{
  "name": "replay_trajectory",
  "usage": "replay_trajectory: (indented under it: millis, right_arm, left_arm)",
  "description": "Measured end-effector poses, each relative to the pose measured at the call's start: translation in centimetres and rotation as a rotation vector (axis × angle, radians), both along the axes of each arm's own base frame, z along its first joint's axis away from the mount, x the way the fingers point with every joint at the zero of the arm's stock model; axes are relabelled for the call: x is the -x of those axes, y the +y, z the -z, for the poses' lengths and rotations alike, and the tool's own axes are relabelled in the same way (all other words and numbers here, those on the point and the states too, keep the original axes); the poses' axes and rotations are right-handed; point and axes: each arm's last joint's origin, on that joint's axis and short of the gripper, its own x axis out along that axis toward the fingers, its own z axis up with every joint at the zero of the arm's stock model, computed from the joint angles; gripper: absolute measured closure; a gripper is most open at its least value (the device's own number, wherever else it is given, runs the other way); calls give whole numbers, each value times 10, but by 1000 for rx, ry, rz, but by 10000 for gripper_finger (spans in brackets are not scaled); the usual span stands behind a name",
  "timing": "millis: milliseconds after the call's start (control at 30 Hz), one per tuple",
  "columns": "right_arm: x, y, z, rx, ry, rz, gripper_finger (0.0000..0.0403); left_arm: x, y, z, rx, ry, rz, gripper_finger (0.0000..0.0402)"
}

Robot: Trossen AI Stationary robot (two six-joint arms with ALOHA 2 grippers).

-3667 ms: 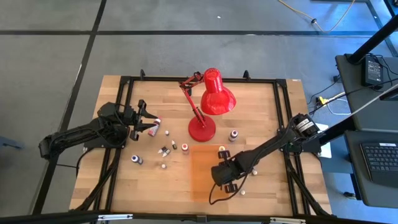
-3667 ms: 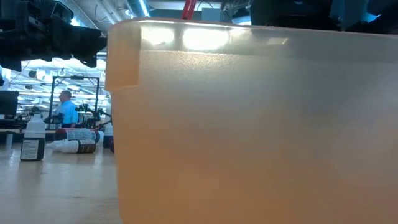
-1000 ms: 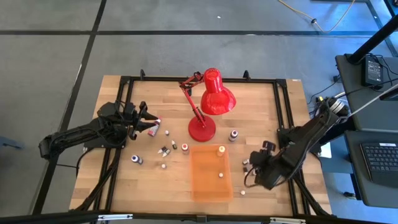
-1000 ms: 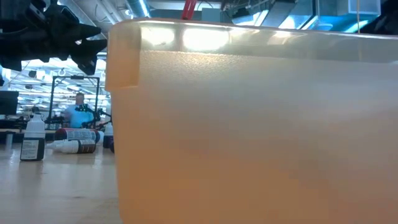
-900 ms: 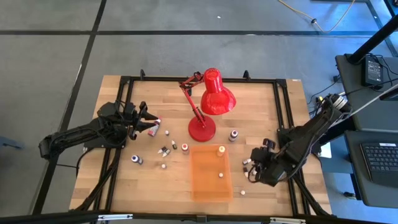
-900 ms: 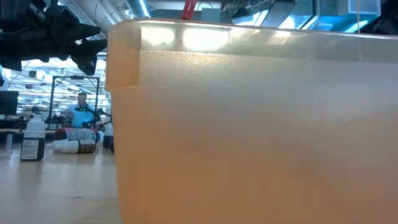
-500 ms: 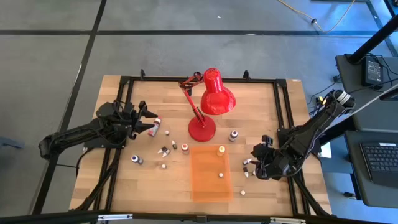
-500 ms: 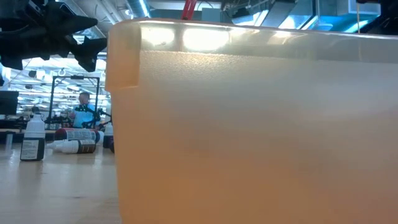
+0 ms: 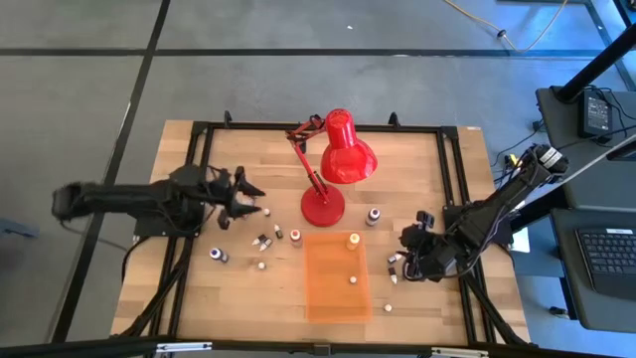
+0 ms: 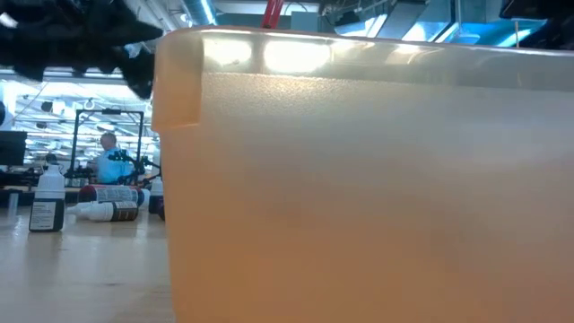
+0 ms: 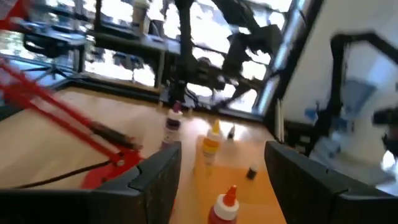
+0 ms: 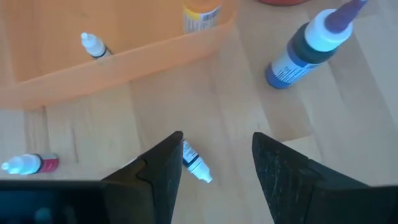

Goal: Pick & Place food coloring
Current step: Put the large orange food coloring bottle into the orange bin

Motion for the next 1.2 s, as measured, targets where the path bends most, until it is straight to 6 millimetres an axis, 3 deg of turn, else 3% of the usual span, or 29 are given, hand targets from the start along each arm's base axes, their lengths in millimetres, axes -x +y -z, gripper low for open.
replay_trajectory:
  millis: [200, 467, 600, 900, 1200]
  right_arm:
    - [-3, -4, 0, -8, -3, 38, 208]
    - [-3, -5, 0, -15, -4, 51, 208]
    - [-3, -5, 0, -15, -4, 51, 208]
    - [-3, -5, 0, -15, -4, 51, 208]
    - [-3, -5, 0, -13, -4, 50, 208]
  left_arm:
    - [-46, -28, -12, -208, 135, 84, 181]
    - [-87, -63, -1, -339, 331, 41, 179]
    - [-103, -69, 0, -364, 383, -37, 182]
    - [-132, -76, -5, -367, 606, -23, 182]
    - [-144, -78, -15, -371, 812, -23, 186]
